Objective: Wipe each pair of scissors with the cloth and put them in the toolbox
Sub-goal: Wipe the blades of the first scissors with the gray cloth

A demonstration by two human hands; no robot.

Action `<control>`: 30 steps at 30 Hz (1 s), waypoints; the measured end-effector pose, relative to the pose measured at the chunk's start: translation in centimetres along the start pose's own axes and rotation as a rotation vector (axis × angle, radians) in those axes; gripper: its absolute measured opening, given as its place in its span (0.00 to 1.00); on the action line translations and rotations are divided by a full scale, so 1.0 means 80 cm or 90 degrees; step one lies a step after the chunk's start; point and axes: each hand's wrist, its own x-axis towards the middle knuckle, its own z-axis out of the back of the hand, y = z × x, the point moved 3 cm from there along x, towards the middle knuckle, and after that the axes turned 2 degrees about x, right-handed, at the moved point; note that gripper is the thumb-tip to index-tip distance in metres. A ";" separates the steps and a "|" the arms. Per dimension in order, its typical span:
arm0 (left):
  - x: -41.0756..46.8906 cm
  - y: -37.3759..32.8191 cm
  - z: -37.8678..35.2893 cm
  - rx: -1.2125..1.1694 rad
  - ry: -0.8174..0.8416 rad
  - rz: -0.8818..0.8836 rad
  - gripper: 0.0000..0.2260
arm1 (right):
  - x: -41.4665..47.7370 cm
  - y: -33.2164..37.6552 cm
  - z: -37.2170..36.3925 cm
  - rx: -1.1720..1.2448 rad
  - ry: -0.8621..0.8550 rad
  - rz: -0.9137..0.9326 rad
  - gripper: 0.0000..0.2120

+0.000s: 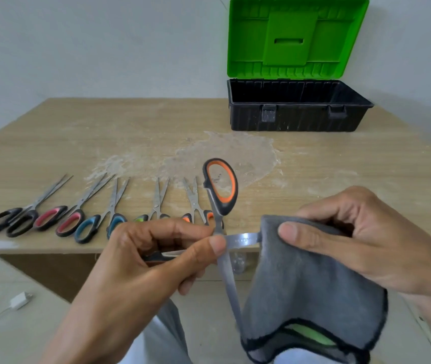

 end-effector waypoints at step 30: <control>0.010 -0.007 -0.015 0.003 0.047 -0.001 0.08 | 0.006 0.006 -0.016 0.069 0.011 0.013 0.09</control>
